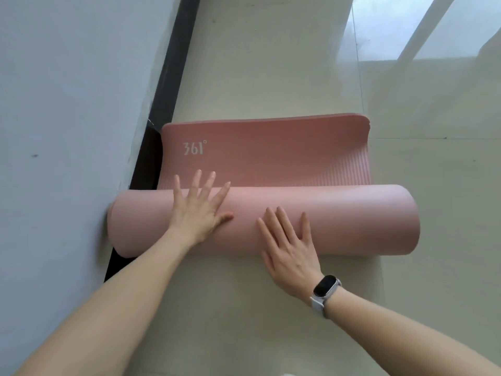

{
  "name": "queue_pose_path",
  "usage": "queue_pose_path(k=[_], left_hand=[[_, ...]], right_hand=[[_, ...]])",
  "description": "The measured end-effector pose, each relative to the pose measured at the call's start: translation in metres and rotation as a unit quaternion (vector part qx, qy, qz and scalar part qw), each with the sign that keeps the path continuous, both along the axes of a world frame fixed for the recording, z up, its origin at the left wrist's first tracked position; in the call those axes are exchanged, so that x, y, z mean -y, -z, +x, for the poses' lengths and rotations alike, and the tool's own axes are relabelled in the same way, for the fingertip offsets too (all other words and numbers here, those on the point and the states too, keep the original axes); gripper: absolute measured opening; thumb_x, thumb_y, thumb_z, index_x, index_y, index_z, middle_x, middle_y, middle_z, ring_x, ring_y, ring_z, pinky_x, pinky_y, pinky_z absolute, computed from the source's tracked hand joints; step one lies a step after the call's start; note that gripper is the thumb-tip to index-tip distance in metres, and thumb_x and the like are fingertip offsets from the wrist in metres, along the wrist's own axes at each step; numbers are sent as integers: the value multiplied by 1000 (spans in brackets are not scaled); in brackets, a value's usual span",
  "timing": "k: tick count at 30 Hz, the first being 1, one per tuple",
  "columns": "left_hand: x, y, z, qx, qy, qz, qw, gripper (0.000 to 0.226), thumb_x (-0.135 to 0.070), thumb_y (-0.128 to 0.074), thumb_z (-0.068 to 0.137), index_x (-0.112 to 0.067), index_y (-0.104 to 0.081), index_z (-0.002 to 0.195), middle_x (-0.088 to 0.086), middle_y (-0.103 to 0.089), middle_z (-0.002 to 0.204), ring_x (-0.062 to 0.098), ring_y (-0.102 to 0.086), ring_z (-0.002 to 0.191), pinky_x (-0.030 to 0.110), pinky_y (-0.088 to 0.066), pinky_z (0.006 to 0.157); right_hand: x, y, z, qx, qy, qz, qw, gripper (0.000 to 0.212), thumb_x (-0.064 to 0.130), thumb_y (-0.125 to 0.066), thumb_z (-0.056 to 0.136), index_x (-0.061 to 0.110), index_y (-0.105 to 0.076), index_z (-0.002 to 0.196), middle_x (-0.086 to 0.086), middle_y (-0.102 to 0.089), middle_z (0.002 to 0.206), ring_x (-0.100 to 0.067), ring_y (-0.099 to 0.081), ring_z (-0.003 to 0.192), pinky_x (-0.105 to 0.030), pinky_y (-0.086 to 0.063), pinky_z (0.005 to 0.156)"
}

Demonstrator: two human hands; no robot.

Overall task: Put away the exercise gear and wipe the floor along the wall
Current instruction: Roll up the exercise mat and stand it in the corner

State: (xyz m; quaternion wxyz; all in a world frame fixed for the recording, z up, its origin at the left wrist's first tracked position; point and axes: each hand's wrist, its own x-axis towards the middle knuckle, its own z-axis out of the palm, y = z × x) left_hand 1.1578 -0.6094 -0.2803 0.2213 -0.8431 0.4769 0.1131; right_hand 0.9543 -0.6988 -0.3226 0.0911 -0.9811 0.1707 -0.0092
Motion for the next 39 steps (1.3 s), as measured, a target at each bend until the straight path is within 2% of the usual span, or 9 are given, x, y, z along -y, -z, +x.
queue_pose_path(k=[4,6,8,10,12,16,24,28,39], left_hand=[[-14,14,-31,15,-16,-134,991,56,-46,-34,89,-19,-36,138,17,-44,140,35,-32,134,66,-24,103],[-19,20,-46,-32,-3,-150,988,53,-36,-51,84,-16,-41,132,16,-53,132,31,-37,127,63,-35,98],[-9,27,-51,-46,30,-138,989,67,-31,-67,78,-16,-38,136,15,-46,139,31,-38,131,55,-38,100],[36,2,-21,-96,44,-148,983,70,-36,-51,90,-21,-14,147,13,-11,156,30,-10,144,49,-19,114],[54,-1,-17,-143,5,-115,983,65,-44,-29,96,-29,9,146,8,20,154,29,19,142,48,3,117],[57,4,-4,-125,-65,-67,988,72,-62,-19,91,-30,20,143,7,34,148,30,33,136,52,16,110],[127,-7,54,-59,-54,-79,994,68,-59,-19,92,-25,1,148,10,7,157,30,8,144,61,6,110],[156,3,44,-39,34,-204,978,45,-26,-35,89,-12,-51,129,16,-53,132,30,-50,123,61,-35,100],[211,49,82,-91,-3,-212,973,60,-43,-32,78,-12,-58,122,16,-61,123,32,-58,114,52,-36,101]], right_hand=[[18,22,18,-71,-8,5,997,59,42,-32,86,17,-31,139,-6,-43,144,-25,-33,135,-60,-7,107],[51,16,40,-129,7,16,992,58,46,-26,87,18,-36,137,-6,-49,140,-25,-43,131,-65,-16,104],[92,10,62,-138,12,22,990,57,49,-18,94,23,-21,144,-4,-25,153,-23,-21,142,-68,-7,107],[148,-39,98,-171,85,29,981,55,49,-13,96,28,-3,146,-1,-1,158,-23,3,145,-65,6,107],[156,-51,108,-154,115,39,981,52,37,-18,99,25,-2,147,-4,2,157,-25,5,145,-64,6,108],[110,-45,79,-78,16,43,996,52,21,-34,96,18,-18,145,-7,-11,156,-26,-6,145,-65,-1,109],[147,-35,59,-182,56,79,979,64,41,-33,96,33,7,145,6,19,155,-20,21,142,-69,2,108],[188,-30,106,-166,81,91,979,57,44,-24,97,36,6,145,9,15,156,-16,15,143,-68,5,107],[247,3,173,-107,135,102,980,66,54,-13,92,18,-10,147,3,-6,157,-13,1,145,-50,9,115]])
